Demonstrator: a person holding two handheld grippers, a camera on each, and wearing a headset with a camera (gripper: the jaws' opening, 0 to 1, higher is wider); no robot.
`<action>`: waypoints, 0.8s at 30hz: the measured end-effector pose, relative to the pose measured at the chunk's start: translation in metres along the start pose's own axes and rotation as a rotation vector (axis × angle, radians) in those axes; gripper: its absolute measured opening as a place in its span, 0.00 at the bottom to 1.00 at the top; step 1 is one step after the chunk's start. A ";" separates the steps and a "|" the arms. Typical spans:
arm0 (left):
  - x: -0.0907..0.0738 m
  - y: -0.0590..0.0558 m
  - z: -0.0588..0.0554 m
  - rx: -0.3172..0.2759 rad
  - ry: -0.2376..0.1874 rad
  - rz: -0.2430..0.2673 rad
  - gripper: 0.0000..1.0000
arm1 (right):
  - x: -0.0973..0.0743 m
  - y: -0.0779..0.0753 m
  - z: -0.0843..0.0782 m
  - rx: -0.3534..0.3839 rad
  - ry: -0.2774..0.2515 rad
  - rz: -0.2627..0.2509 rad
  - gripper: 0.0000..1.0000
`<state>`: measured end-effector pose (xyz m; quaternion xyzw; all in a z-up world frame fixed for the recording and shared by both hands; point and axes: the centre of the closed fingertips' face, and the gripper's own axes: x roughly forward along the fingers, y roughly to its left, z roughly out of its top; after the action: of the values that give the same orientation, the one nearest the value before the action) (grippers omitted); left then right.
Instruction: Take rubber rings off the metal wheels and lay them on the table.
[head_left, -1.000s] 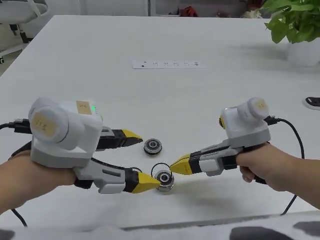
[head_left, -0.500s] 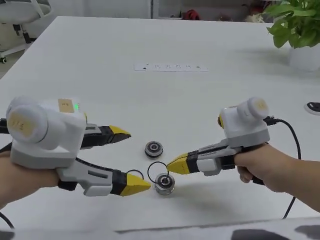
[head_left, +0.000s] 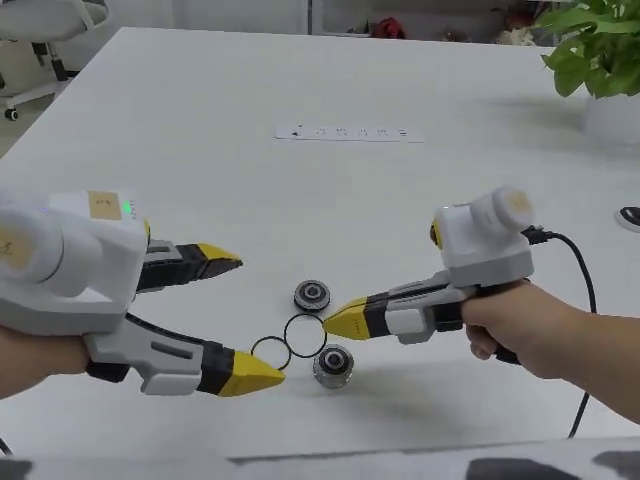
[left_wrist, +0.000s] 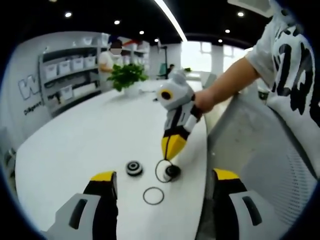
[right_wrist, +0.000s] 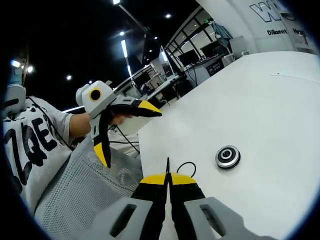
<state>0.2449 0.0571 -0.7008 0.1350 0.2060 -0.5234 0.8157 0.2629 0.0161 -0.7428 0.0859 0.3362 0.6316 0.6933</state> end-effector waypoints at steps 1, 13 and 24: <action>-0.001 0.000 -0.001 -0.001 0.000 0.000 0.79 | 0.001 0.001 0.001 -0.001 0.000 0.003 0.00; -0.009 0.005 -0.004 -0.016 -0.005 0.020 0.79 | 0.015 0.005 0.002 -0.008 0.012 0.029 0.00; -0.018 0.010 -0.008 -0.028 -0.007 0.042 0.79 | 0.028 0.007 -0.002 -0.019 0.039 0.045 0.00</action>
<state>0.2455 0.0787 -0.6993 0.1262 0.2077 -0.5038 0.8290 0.2555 0.0431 -0.7503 0.0746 0.3417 0.6516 0.6731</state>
